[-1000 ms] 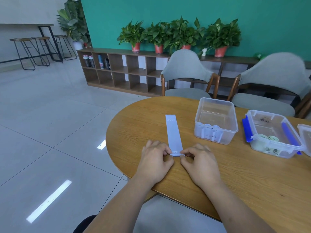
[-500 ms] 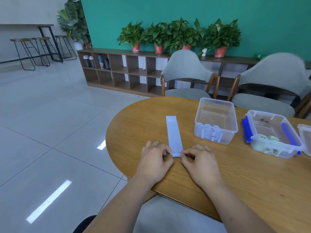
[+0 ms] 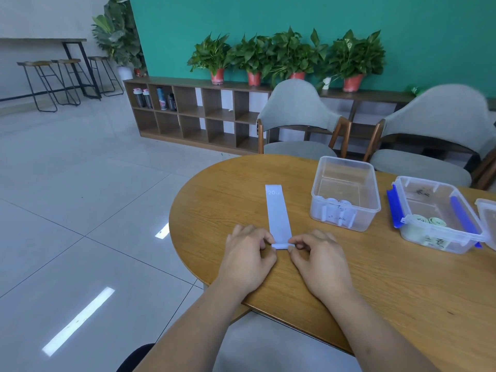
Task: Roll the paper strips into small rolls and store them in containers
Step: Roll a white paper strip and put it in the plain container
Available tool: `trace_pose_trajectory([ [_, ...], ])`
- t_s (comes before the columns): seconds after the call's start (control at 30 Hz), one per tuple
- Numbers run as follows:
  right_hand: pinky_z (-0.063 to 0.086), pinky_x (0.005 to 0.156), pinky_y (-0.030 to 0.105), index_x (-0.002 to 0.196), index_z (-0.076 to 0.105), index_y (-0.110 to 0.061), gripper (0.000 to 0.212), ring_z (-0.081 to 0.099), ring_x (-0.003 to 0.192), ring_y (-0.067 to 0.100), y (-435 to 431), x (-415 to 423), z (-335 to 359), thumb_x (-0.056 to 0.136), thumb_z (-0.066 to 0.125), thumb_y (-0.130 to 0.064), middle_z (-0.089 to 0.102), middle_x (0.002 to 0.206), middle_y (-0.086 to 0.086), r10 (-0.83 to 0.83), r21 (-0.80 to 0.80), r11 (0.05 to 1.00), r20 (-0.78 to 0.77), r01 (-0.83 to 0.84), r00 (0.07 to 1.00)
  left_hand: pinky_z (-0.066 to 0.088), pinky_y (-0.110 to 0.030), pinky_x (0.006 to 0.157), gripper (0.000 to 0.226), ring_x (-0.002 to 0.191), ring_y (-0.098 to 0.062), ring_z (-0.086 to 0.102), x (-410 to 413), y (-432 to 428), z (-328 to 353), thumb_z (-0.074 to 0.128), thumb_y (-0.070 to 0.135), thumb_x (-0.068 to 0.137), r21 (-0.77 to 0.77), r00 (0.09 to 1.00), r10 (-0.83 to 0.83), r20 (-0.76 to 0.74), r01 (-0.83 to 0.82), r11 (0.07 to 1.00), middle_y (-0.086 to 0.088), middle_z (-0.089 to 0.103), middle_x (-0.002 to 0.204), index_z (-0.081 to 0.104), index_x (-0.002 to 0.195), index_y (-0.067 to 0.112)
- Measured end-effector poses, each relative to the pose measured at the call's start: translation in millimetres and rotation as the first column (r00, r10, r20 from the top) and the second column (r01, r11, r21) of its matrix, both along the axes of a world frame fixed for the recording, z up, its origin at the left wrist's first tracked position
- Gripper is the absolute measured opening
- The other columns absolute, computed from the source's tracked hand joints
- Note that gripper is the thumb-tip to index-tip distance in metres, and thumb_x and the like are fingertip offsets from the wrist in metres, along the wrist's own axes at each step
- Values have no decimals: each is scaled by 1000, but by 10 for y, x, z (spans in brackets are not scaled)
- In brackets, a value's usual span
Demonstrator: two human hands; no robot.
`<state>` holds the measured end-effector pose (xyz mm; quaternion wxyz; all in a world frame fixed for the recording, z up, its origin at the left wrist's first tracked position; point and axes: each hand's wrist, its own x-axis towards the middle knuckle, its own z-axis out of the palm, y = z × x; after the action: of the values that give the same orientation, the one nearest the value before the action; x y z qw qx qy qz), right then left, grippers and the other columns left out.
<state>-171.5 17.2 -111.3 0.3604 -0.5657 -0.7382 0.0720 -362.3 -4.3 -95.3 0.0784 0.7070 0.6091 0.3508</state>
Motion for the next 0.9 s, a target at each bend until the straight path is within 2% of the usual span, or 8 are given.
trace_pose_trajectory([
  [0.27, 50, 83, 39, 96, 74, -39, 3, 49, 92, 7, -6, -5, 23, 95, 72, -37, 58, 87, -21, 6, 3, 1000, 29, -6, 1000, 42, -34, 93, 6, 98, -7, 46, -15, 12, -4, 68, 36, 94, 2, 1000, -6, 20, 6, 1000, 18, 55, 85, 72, 98, 35],
  [0.4, 50, 82, 40, 94, 74, -39, 5, 50, 91, 10, -6, -4, 27, 96, 70, -37, 59, 87, -20, 0, 1, 1000, 37, 0, 999, 41, -34, 92, 6, 98, -8, 46, -12, 17, -8, 67, 38, 94, 2, 1000, -1, 11, 1, 1000, 18, 55, 86, 72, 95, 36],
  [0.63, 51, 82, 40, 97, 73, -41, 8, 54, 91, 10, -4, 7, 26, 93, 74, -34, 59, 85, -22, 15, -9, 1000, -8, -15, 1000, 43, -35, 90, 8, 96, -9, 46, -14, 13, -23, 67, 37, 94, 22, 1000, -6, 4, 6, 1000, 19, 53, 85, 65, 102, 38],
  [0.77, 52, 79, 40, 91, 69, -40, 9, 54, 89, 8, -17, -7, 37, 92, 74, -33, 58, 82, -23, 12, -1, 1000, -15, -12, 1000, 43, -37, 91, 5, 96, -9, 45, -12, 16, -25, 67, 36, 95, 27, 1000, -4, 4, 4, 1000, 19, 53, 85, 66, 99, 38],
  [0.9, 53, 82, 41, 100, 74, -39, 11, 55, 92, 7, -18, -4, 26, 89, 76, -36, 59, 83, -23, 7, -2, 1000, -12, -7, 1000, 44, -37, 90, 10, 96, -10, 45, -12, 23, -35, 67, 40, 93, 27, 1000, 3, -16, -3, 1000, 19, 52, 86, 68, 104, 37],
])
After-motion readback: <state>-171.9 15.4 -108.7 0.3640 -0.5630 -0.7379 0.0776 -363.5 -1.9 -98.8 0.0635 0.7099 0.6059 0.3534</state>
